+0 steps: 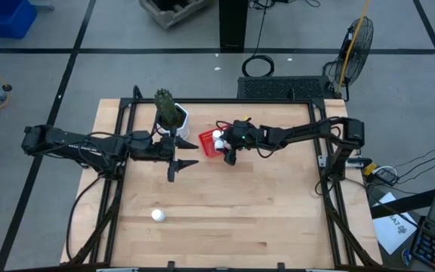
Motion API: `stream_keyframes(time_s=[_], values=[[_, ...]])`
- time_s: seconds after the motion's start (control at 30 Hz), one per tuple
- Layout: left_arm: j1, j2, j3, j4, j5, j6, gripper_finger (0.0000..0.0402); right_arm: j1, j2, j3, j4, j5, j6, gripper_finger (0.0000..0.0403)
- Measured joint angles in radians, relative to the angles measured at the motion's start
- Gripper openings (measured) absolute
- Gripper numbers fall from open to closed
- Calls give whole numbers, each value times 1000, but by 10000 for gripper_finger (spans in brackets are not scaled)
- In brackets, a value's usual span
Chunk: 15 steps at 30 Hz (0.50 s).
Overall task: Pick and place pill bottles into a basket
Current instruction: Put the white pill bottle into the red bin
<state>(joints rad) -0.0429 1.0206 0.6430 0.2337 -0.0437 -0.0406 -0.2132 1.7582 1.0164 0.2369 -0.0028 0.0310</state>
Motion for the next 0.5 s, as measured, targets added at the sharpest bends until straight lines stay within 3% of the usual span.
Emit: stream_keyframes(time_s=[0.27, 0.4, 0.5], values=[[0, 0, 0, -146, -3, -119, 244, 96, -148, -4, -118, 0, -39, 239], [-32, -2, 0, -267, -19, -235, 243, 155, -224, -82, -116, -2, -2, 233], [-85, -1, 0, -340, -87, -332, 243, 195, -287, -179, -53, -1, 31, 234]])
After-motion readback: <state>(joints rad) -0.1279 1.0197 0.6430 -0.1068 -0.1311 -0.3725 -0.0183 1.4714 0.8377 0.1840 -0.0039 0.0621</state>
